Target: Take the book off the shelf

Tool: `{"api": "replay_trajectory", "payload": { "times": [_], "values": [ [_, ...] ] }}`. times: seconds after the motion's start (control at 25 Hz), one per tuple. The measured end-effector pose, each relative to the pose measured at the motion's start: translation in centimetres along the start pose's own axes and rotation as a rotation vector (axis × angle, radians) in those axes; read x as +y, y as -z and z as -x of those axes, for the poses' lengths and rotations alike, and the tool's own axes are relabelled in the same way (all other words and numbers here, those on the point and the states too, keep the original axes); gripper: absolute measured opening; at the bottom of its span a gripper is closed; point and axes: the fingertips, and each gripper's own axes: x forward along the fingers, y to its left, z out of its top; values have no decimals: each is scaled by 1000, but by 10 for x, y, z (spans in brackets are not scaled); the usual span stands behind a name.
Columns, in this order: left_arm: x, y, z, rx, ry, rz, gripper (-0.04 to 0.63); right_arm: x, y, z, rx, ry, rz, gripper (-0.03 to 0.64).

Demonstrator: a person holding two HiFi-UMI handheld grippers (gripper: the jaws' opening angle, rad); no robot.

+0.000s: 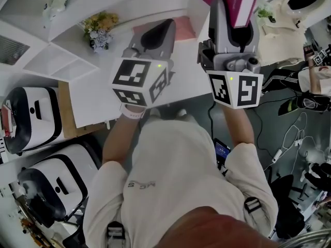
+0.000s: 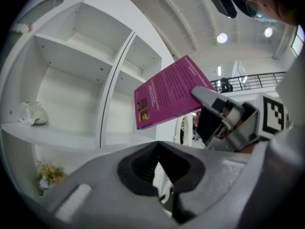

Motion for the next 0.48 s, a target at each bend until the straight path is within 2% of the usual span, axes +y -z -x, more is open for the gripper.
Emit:
{"api": "replay_trajectory", "payload": {
  "times": [0.48],
  "values": [
    [-2, 38, 9, 37, 8, 24, 2, -4, 55, 41, 162, 31, -26, 135]
  ]
}}
